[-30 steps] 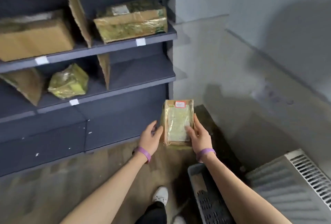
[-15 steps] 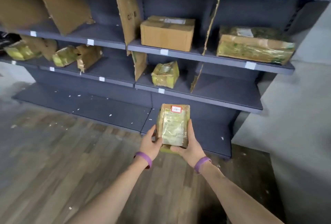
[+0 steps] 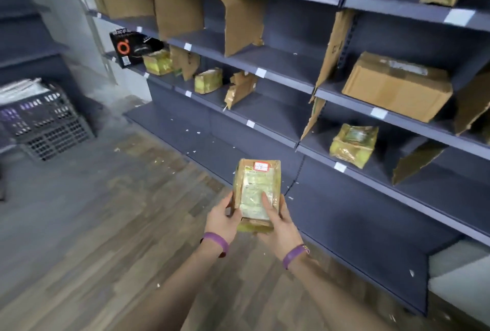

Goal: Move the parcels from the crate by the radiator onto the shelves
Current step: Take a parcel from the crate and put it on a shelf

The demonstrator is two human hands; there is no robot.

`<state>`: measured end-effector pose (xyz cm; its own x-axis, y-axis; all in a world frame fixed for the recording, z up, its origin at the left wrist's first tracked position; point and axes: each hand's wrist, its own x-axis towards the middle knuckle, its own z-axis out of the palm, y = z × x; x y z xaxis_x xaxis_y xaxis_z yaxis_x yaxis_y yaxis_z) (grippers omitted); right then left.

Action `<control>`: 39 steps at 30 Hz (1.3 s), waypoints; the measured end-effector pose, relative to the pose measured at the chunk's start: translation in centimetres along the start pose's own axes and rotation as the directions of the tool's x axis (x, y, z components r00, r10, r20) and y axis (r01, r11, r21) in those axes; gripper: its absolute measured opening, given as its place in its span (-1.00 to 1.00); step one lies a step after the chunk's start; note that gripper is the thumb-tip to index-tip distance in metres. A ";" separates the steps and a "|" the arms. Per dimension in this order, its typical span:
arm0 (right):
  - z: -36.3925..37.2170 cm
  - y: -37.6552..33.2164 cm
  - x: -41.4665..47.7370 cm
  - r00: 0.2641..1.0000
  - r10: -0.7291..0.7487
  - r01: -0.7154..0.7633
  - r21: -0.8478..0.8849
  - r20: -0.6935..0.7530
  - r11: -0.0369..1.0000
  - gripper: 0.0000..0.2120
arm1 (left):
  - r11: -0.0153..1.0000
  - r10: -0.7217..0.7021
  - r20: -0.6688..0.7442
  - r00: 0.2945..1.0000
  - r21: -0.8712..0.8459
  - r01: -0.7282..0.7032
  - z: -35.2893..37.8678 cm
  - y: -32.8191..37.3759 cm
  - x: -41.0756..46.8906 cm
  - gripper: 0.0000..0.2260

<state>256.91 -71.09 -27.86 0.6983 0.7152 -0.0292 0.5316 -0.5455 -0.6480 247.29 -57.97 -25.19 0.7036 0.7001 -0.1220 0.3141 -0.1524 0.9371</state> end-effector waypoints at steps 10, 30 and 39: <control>5.9 -7.4 9.4 0.988 -0.148 0.146 0.052 0.051 0.988 -0.15 | 0.998 0.055 -0.160 0.986 0.013 -0.054 -10.3 -2.3 5.2 -0.54; 10.9 -14.9 38.7 0.960 -0.214 0.186 0.158 0.182 0.970 -0.21 | 0.889 -0.211 -0.212 0.954 0.364 0.278 -22.2 -4.9 29.5 -0.52; 16.1 -20.4 46.9 0.944 -0.241 0.198 0.200 0.225 0.960 -0.19 | 0.889 -0.231 -0.279 0.932 0.329 0.318 -29.1 -7.1 36.9 -0.50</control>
<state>271.10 -19.35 -28.25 0.4230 0.9051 -0.0427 0.5521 -0.2948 -0.7799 252.47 -10.75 -26.78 0.4053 0.8826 -0.2384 0.7129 -0.1419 0.6867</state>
